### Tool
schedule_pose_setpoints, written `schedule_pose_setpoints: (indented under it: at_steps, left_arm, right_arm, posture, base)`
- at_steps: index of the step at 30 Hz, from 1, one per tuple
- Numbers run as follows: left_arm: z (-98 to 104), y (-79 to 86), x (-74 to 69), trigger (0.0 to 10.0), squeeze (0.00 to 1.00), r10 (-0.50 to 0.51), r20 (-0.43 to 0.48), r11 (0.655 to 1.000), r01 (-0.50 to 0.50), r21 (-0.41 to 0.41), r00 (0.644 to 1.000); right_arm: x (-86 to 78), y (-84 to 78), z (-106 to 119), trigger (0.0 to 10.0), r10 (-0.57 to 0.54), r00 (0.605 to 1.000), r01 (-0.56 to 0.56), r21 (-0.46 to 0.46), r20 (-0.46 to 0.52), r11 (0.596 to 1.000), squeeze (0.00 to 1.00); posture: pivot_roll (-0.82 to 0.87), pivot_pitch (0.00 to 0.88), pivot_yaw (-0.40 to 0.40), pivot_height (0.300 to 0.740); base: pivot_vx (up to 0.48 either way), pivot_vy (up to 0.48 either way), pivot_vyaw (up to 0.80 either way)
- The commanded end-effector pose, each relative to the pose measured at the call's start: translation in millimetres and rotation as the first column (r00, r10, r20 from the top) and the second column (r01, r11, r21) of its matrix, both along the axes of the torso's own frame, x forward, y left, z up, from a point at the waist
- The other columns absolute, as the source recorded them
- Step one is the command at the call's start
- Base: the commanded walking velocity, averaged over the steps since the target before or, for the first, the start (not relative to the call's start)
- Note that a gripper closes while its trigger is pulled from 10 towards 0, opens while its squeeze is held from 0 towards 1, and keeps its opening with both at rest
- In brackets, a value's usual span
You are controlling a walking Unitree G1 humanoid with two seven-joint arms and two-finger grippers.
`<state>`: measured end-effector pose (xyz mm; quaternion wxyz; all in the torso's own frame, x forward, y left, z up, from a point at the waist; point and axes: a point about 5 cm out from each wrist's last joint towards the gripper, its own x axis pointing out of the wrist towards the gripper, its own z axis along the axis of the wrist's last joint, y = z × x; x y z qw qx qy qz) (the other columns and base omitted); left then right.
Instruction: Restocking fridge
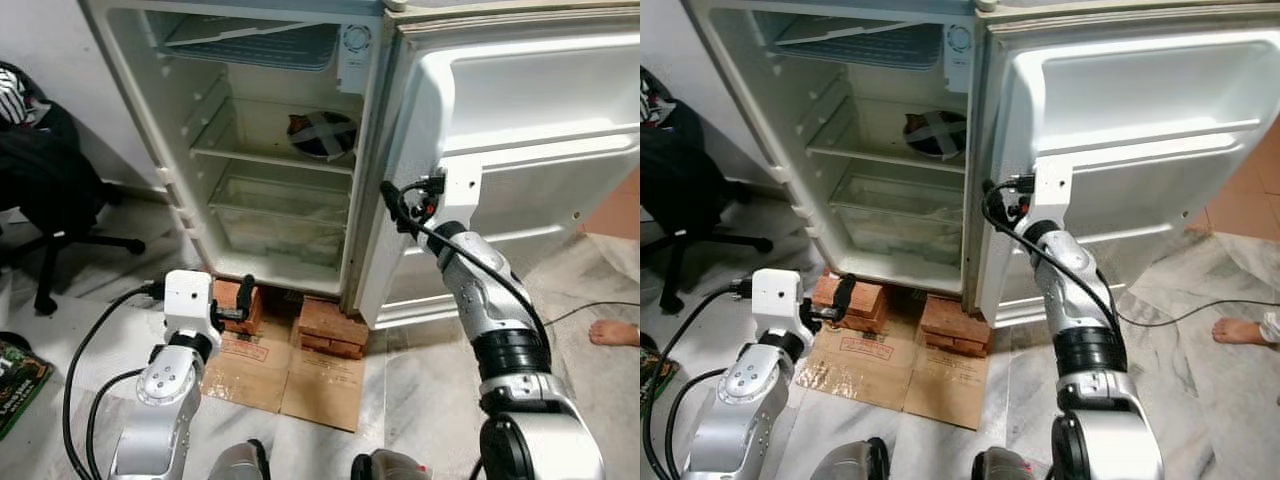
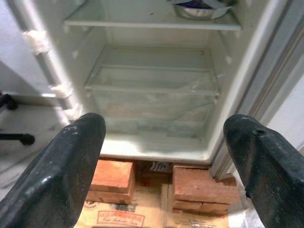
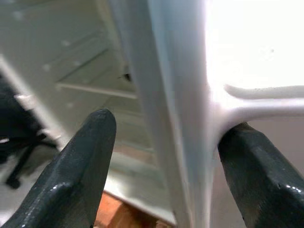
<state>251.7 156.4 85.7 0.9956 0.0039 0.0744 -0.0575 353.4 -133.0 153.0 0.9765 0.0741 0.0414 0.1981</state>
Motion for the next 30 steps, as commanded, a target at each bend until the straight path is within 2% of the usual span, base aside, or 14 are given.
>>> schedule_pose_setpoints:
  at_steps: [1,7,9,10,11,13,14,16,18,20,23,24,28,30]
  left_arm:
    - [-1.0,2.5,-0.1,10.0,0.0,0.003,-0.007,1.0,-0.003,0.012,1.0]
    - [-0.1,1.0,3.7,10.0,0.0,-0.001,0.0,1.0,0.001,0.011,1.0]
    - [0.1,0.6,5.5,10.0,0.0,0.0,0.005,1.0,0.0,0.01,1.0]
    - [0.1,0.6,5.5,10.0,0.0,0.0,0.005,1.0,0.0,0.01,1.0]
    - [0.2,0.0,7.1,10.0,0.0,0.0,0.008,1.0,0.0,0.012,1.0]
    - [-0.1,-0.6,8.8,10.0,0.0,0.001,0.007,1.0,-0.001,0.01,1.0]
    - [-0.1,-1.0,10.9,10.0,0.0,0.004,0.009,1.0,-0.004,0.01,1.0]
    - [-0.5,-1.3,12.9,10.0,0.0,0.009,0.01,1.0,-0.009,0.016,1.0]
    - [-1.6,-2.3,15.9,10.0,0.0,0.01,0.003,1.0,-0.01,0.004,1.0]
    - [-2.2,-4.3,18.8,10.0,0.0,0.0,0.003,1.0,0.0,-0.013,1.0]
    - [-2.1,-6.7,22.0,10.0,0.0,-0.004,0.008,1.0,0.004,-0.014,1.0]
    - [-1.4,-9.3,24.5,10.0,0.0,-0.009,0.013,1.0,0.009,-0.019,1.0]
    - [-0.2,-13.3,27.6,10.0,0.0,-0.025,0.022,0.999,0.025,-0.022,0.999]
    - [-1.1,-11.9,28.1,10.0,0.0,-0.023,0.023,1.0,0.024,-0.02,0.999]
  right_arm:
    - [-6.4,34.5,2.3,10.0,0.183,0.983,-0.183,0.009,0.003,0.983,0.0]
    - [-13.9,46.8,4.0,10.0,0.265,0.964,-0.265,0.024,-0.017,0.964,0.0]
    - [-22.4,59.3,4.9,10.0,0.346,0.938,-0.344,0.043,-0.027,0.938,0.0]
    - [-22.4,59.3,4.9,10.0,0.346,0.938,-0.344,0.043,-0.027,0.938,0.0]
    - [-30.7,67.5,7.6,10.0,0.422,0.907,-0.422,0.004,-0.007,0.907,0.0]
    - [-39.5,72.1,13.5,10.0,0.489,0.871,-0.486,-0.075,0.042,0.871,0.0]
    - [-46.1,70.0,31.7,10.0,0.507,0.841,-0.466,-0.22,0.191,0.857,0.0]
    - [-53.1,65.0,51.9,10.0,0.5,0.81,-0.428,-0.275,0.305,0.861,0.0]
    - [-63.5,56.4,72.4,10.0,0.479,0.792,-0.407,-0.259,0.378,0.876,0.0]
    - [-72.8,46.8,83.9,10.0,0.446,0.788,-0.369,-0.254,0.425,0.894,0.0]
    - [-78.0,40.1,87.8,10.0,0.418,0.785,-0.328,-0.267,0.457,0.906,0.0]
    - [-80.1,35.9,90.0,10.0,0.384,0.792,-0.296,-0.251,0.474,0.922,0.0]
    - [-78.1,26.5,100.6,10.0,0.254,0.793,-0.149,-0.228,0.553,0.962,0.0]
    - [-74.2,18.5,106.2,10.0,0.161,0.799,-0.037,-0.22,0.58,0.975,0.0]
  posture:
    - [0.07,0.131,0.024,0.74]
    - [0.06,0.12,0.025,0.74]
    - [0.06,0.108,0.025,0.74]
    - [0.06,0.108,0.025,0.74]
    - [0.05,0.104,0.025,0.74]
    - [0.04,0.097,0.027,0.74]
    - [0.03,0.091,0.027,0.74]
    - [0.02,0.085,0.026,0.74]
    - [0.01,0.074,0.024,0.74]
    - [-0.01,0.065,0.023,0.74]
    - [-0.02,0.062,0.025,0.74]
    - [-0.02,0.058,0.03,0.74]
    - [-0.03,0.055,0.04,0.74]
    - [-0.04,0.052,0.04,0.74]
  base:
    - [0.0,0.0,0.0]
    - [0.0,0.0,0.0]
    - [0.0,0.0,0.0]
    - [0.0,0.0,0.0]
    - [0.0,0.0,0.0]
    - [0.0,0.0,0.0]
    - [0.0,0.0,0.0]
    - [0.0,0.0,0.0]
    - [0.0,0.0,0.0]
    - [-0.165,0.0,0.0]
    - [-0.333,0.0,0.0]
    - [-0.266,0.0,0.0]
    - [-0.26,0.0,0.0]
    - [0.0,0.0,0.0]
